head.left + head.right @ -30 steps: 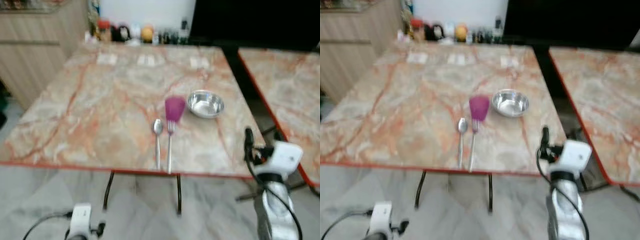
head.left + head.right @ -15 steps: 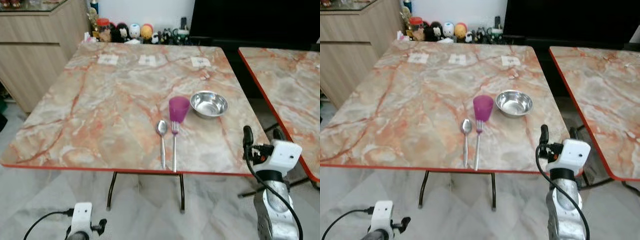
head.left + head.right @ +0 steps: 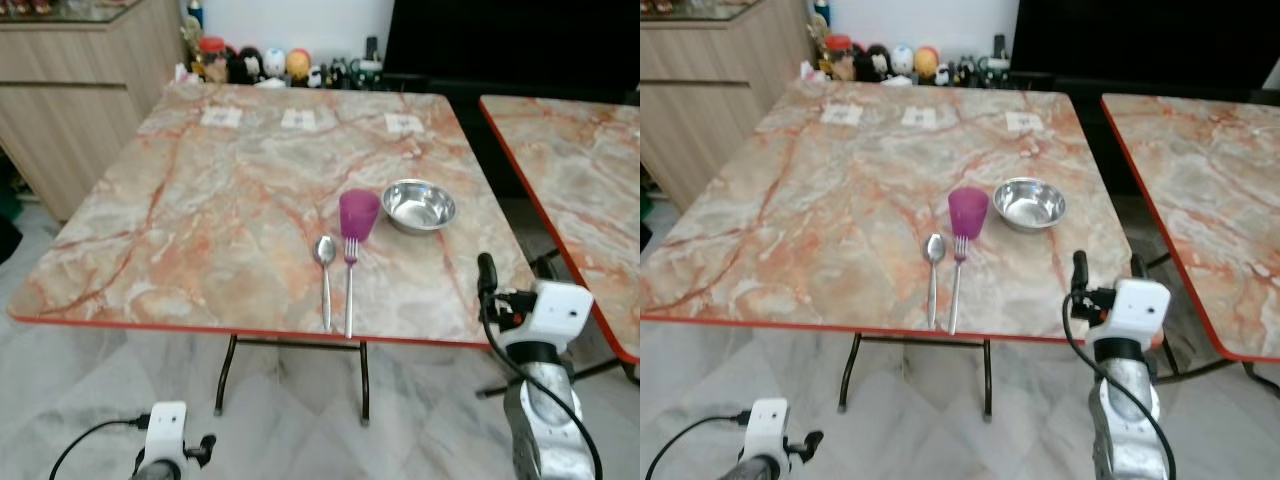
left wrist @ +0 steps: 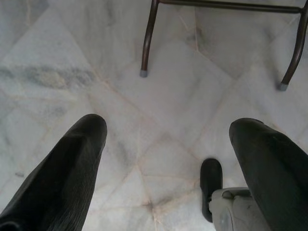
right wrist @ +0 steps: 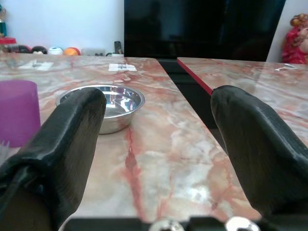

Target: Setting the table

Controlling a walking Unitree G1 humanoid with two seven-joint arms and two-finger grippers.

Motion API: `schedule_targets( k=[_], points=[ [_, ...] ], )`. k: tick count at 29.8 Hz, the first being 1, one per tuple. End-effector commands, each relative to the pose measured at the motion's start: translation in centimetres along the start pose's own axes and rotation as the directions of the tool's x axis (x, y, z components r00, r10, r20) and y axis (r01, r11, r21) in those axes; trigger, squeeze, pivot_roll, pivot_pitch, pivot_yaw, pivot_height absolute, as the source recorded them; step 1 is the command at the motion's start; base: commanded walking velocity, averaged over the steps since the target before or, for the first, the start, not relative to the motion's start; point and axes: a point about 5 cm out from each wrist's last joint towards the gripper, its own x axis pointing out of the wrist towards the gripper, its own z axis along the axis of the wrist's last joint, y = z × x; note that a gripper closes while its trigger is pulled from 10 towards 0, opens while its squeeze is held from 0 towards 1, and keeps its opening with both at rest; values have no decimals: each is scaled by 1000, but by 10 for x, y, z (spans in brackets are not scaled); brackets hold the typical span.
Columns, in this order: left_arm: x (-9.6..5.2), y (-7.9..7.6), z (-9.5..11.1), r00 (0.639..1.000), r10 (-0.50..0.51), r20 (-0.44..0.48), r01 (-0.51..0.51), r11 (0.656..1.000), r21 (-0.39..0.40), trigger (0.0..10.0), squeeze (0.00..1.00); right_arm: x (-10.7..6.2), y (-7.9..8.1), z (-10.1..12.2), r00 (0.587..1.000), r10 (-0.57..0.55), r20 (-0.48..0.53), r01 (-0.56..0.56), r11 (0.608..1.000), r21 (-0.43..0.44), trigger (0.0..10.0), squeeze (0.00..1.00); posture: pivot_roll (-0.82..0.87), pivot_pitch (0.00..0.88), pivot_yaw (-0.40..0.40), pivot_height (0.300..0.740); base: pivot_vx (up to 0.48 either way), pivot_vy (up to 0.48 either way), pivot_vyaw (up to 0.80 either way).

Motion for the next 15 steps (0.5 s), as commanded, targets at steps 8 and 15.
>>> schedule_targets(
  k=[8,15],
  points=[
    [0,0,-3,1000,2,-18,-3,1000,-18,10000,0,0,-5,1,1000,-2,3,2,999,-33,10000,0,90,26,-35,740,261,0,80],
    [0,0,-3,1000,1,-21,-2,1000,-19,10000,0,-1,2,0,1000,23,-4,-23,1000,-3,10000,0,90,25,-34,740,265,0,206]
  ],
)
